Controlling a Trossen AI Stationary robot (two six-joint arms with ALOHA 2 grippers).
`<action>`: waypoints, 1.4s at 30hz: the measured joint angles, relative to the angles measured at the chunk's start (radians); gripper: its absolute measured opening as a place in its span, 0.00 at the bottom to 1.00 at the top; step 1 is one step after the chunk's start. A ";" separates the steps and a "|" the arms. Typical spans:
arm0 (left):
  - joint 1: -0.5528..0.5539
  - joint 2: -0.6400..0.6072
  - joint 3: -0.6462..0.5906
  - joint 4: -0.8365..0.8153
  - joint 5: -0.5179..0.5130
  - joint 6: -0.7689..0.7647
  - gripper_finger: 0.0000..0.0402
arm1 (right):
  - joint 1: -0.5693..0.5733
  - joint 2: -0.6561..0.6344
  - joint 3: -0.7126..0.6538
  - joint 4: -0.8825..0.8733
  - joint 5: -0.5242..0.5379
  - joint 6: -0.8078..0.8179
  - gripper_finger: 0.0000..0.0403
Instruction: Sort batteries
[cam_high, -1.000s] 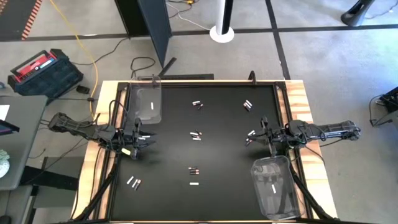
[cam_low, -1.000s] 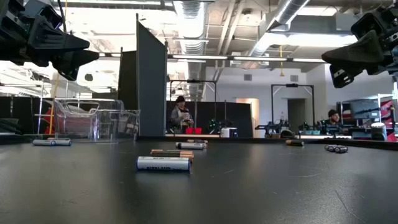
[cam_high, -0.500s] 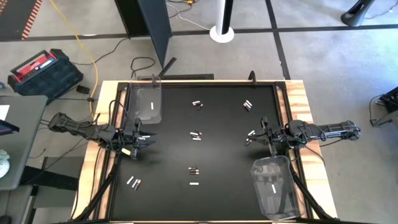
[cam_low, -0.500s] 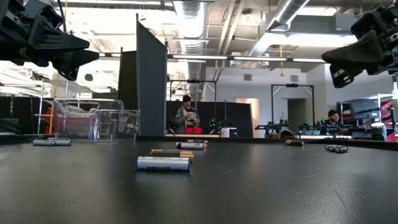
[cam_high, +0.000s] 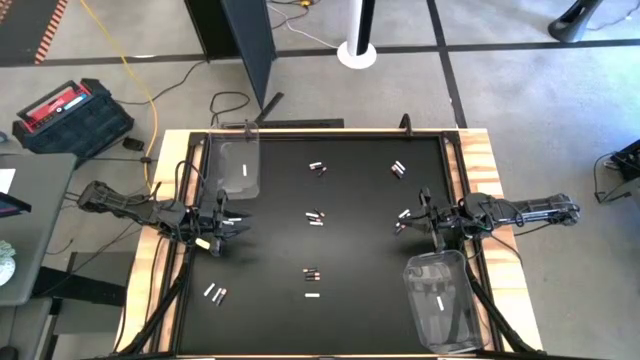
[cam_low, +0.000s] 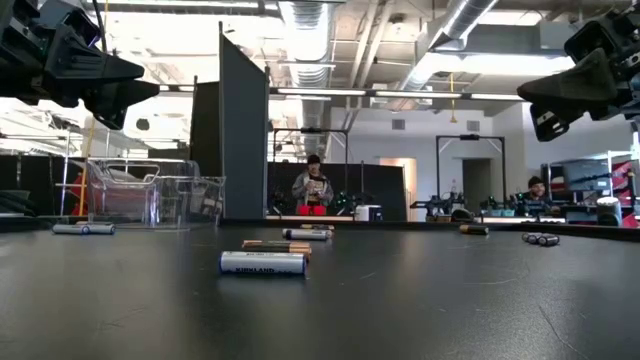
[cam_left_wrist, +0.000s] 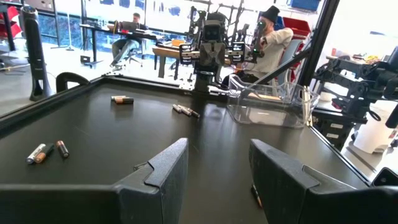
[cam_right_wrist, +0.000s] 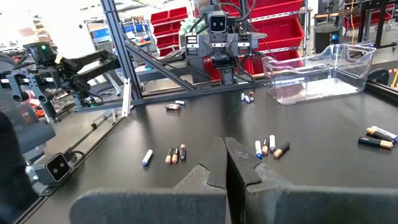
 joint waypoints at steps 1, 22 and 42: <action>0.000 0.000 0.000 0.000 0.000 0.000 0.42 | 0.000 0.000 0.000 0.000 0.000 0.000 0.03; -0.002 0.000 0.000 0.014 0.002 -0.524 0.42 | 0.000 0.000 0.000 0.000 0.000 0.000 0.03; -0.002 0.005 0.088 0.119 -0.265 -0.604 0.42 | 0.000 0.000 0.000 0.000 0.000 0.000 0.03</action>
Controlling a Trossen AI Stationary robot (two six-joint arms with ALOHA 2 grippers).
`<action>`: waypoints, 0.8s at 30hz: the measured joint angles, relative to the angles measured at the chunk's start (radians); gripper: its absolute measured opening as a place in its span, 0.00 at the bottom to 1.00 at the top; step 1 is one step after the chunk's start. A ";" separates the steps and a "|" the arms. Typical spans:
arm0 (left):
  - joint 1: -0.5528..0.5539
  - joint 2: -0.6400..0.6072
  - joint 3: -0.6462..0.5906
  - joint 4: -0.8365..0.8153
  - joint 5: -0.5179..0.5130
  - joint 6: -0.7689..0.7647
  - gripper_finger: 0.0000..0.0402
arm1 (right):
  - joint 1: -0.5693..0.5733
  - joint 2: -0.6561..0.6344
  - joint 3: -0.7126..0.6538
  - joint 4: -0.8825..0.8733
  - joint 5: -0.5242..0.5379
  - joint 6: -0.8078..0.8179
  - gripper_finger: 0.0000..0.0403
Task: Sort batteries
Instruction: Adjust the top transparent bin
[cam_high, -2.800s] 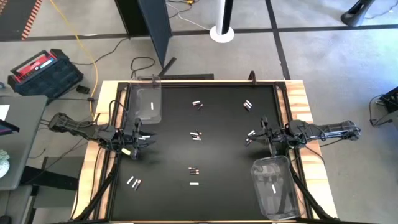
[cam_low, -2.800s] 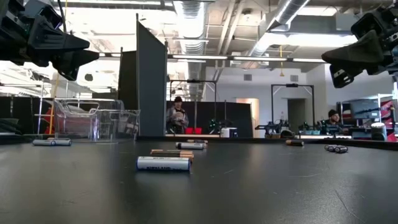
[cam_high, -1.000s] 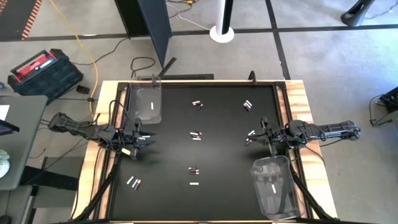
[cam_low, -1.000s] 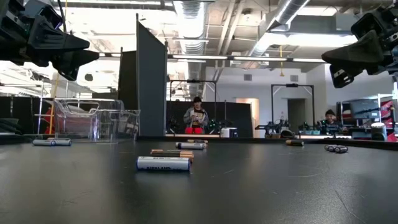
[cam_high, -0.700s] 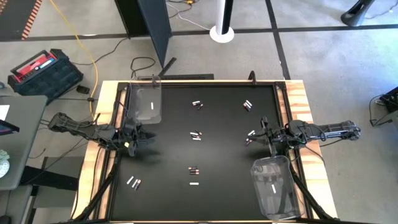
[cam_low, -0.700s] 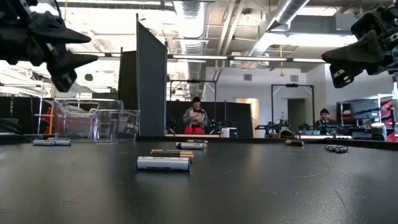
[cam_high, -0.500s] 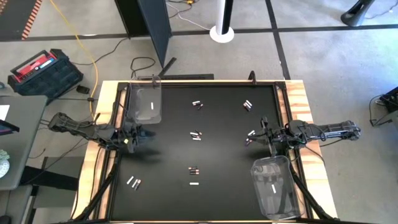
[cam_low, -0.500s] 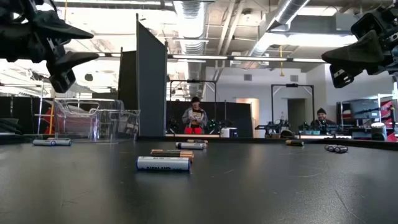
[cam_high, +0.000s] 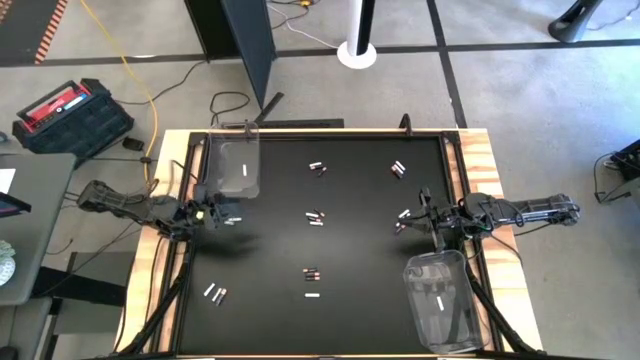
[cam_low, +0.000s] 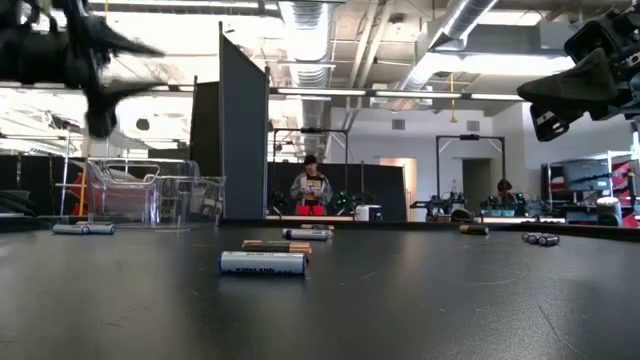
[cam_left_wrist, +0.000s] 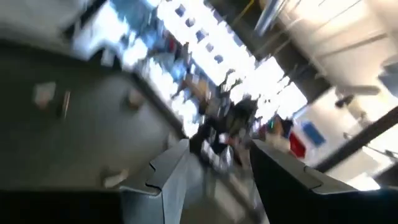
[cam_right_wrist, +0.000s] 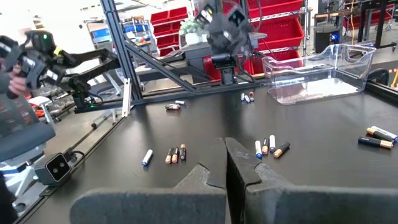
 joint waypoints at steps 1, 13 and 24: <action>0.000 0.006 0.031 0.010 -0.029 0.042 0.42 | 0.000 0.000 0.000 0.000 0.000 0.000 0.03; 0.017 0.384 0.488 -0.119 -0.343 0.411 0.42 | 0.000 0.000 0.000 0.000 0.000 0.000 0.03; 0.272 0.664 1.071 -1.175 -0.257 -0.116 0.42 | 0.000 0.000 0.000 0.000 0.000 0.000 0.03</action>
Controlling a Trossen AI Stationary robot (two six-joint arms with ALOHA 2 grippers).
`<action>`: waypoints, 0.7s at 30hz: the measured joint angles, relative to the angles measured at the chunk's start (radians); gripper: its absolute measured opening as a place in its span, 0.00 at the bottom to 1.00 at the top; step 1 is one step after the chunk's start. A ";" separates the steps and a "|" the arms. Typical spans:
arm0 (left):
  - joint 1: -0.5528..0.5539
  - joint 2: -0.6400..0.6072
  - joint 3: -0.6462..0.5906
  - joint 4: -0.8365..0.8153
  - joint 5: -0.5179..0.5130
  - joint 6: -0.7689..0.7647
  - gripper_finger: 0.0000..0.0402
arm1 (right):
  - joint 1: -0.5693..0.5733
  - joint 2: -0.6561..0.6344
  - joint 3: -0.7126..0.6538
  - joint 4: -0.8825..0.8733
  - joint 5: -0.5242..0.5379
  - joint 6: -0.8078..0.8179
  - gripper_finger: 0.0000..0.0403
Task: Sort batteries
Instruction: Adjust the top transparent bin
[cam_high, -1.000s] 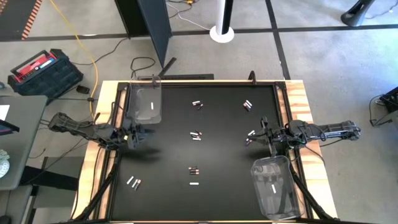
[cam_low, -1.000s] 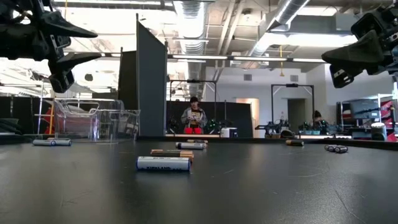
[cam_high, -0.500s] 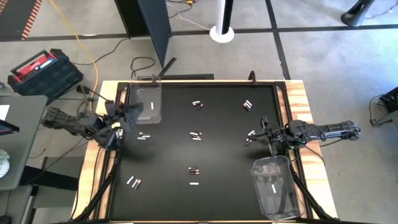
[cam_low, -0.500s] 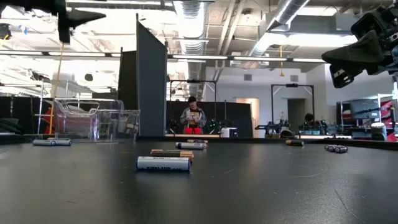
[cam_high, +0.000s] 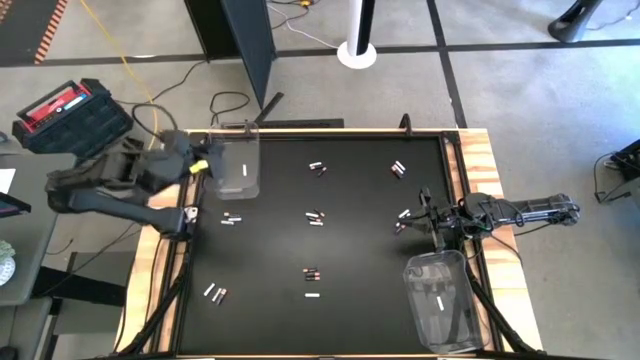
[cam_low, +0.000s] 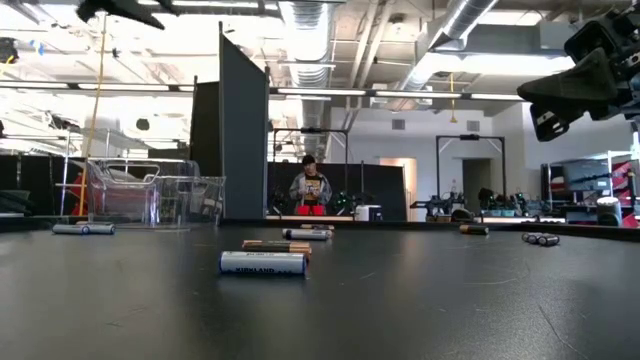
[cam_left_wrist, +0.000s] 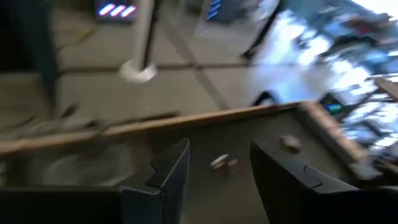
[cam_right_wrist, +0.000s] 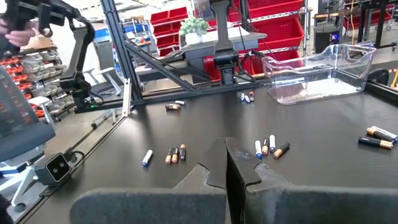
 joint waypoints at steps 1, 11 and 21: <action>0.034 0.016 0.034 -0.068 0.023 -0.031 0.42 | 0.000 0.000 0.000 0.000 0.000 0.000 0.03; 0.386 0.134 0.137 -0.332 0.254 -0.014 0.42 | 0.000 0.000 0.000 0.000 0.000 0.000 0.03; 0.653 0.296 0.137 -0.360 0.335 0.189 0.42 | 0.000 0.000 0.000 0.000 0.000 0.000 0.03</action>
